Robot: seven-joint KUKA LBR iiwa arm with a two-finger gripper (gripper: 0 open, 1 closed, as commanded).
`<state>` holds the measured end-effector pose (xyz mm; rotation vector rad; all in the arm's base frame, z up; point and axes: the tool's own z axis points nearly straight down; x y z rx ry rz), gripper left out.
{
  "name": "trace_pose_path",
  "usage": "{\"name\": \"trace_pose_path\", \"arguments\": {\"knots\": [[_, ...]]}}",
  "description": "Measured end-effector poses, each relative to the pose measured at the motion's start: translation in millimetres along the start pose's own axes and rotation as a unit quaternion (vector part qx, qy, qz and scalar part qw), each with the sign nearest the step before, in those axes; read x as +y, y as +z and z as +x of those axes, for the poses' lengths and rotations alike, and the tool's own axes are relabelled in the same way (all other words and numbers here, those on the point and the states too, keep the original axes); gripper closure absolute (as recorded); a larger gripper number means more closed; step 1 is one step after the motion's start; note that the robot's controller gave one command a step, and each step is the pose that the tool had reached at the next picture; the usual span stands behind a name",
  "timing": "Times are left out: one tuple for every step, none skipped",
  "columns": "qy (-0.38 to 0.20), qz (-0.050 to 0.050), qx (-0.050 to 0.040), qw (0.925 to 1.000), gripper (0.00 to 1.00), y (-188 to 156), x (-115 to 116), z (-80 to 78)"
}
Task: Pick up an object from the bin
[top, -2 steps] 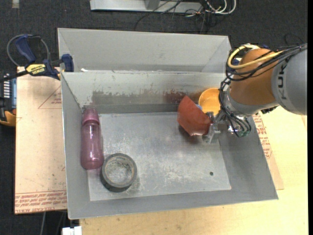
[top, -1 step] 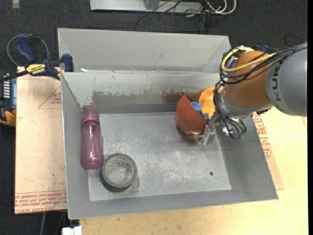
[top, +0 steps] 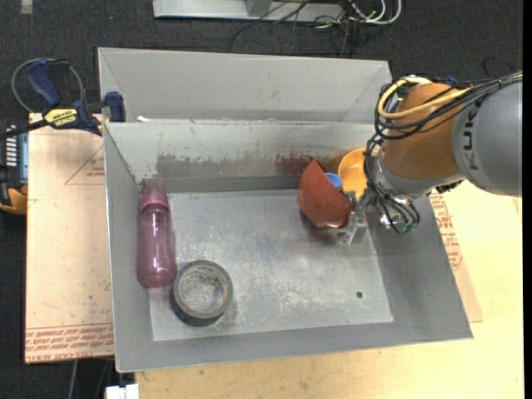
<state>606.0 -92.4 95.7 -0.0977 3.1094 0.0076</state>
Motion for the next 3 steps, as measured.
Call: {"name": "trace_pose_path", "arguments": {"knots": [[0.008,0.002,-0.0036,1.0000,1.00,-68,-47,11.4],[-0.016,-0.003,0.0102,0.9998,1.00,-5,-17,-8.9],[-0.008,0.002,-0.0033,1.0000,1.00,-69,-54,-0.1]]}}
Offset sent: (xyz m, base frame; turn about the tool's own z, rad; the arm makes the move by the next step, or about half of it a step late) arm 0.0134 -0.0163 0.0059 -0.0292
